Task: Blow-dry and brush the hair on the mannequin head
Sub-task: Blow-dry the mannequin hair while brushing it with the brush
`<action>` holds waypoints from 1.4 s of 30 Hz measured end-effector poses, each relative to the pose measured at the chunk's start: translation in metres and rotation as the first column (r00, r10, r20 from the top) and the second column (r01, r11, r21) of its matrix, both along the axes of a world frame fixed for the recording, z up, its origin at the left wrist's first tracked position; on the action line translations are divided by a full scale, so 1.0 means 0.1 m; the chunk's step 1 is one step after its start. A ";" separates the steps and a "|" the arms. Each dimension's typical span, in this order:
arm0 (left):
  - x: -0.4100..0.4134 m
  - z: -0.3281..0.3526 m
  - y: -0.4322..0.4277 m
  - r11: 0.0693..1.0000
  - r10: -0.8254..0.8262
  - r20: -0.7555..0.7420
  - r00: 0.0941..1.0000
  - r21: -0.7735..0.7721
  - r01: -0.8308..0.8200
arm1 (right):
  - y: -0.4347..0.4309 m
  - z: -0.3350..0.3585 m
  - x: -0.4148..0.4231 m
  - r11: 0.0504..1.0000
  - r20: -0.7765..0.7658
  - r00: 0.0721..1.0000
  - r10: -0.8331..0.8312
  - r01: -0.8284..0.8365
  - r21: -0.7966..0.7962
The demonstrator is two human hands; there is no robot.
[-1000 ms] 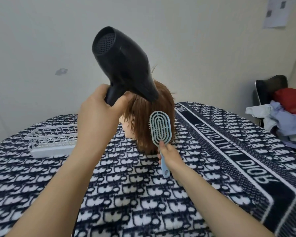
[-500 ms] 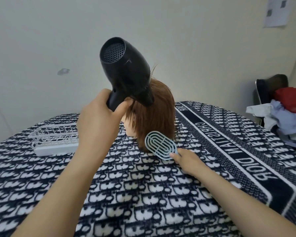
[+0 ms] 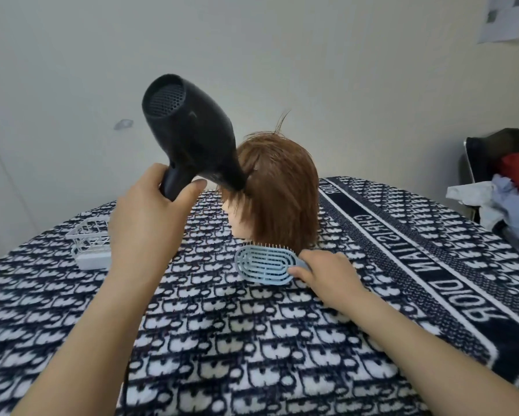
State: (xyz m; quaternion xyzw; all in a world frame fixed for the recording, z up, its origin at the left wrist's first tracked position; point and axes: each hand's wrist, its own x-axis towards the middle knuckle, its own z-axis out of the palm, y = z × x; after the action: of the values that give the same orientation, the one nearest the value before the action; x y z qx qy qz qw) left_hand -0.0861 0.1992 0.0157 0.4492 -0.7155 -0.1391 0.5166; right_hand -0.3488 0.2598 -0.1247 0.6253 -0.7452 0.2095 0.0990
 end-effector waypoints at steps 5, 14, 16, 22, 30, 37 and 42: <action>0.05 0.03 0.04 0.999 0.034 0.002 0.999 -0.021 -0.034 | -0.02 0.11 0.03 0.982 -0.032 0.998 0.062 -0.066 -0.177; 0.10 0.07 0.06 1.000 0.021 -0.061 0.998 -0.009 -0.021 | -0.07 0.84 0.00 0.782 0.034 0.991 0.132 -0.083 -0.618; 0.11 0.07 0.06 1.000 0.000 -0.077 0.997 0.006 0.001 | -0.20 1.10 -0.02 0.759 0.161 0.985 0.069 0.053 -0.649; 0.17 0.08 0.06 0.999 -0.027 -0.120 0.992 0.017 0.030 | -0.63 1.61 -0.18 0.865 0.124 0.959 -0.256 0.285 -0.414; 0.25 0.11 0.03 0.999 -0.027 -0.134 0.991 0.020 0.030 | -0.61 1.34 -0.25 0.955 -0.004 0.995 -0.097 0.092 -0.281; 0.20 0.12 0.02 0.995 -0.086 -0.183 0.979 0.030 0.093 | -0.48 0.96 -0.25 0.970 -0.236 0.971 -0.041 -0.019 -0.244; 0.15 0.12 -0.02 0.981 -0.143 -0.265 0.953 0.086 0.171 | -0.49 0.69 -0.24 0.980 -0.286 0.957 -0.037 -0.021 -0.197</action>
State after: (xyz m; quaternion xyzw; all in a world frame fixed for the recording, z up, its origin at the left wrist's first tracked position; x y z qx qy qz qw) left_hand -0.0709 0.1970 0.0277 0.3962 -0.6670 -0.2756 0.5676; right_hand -0.3731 0.2110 -0.0554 0.6332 -0.7006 0.1890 0.2692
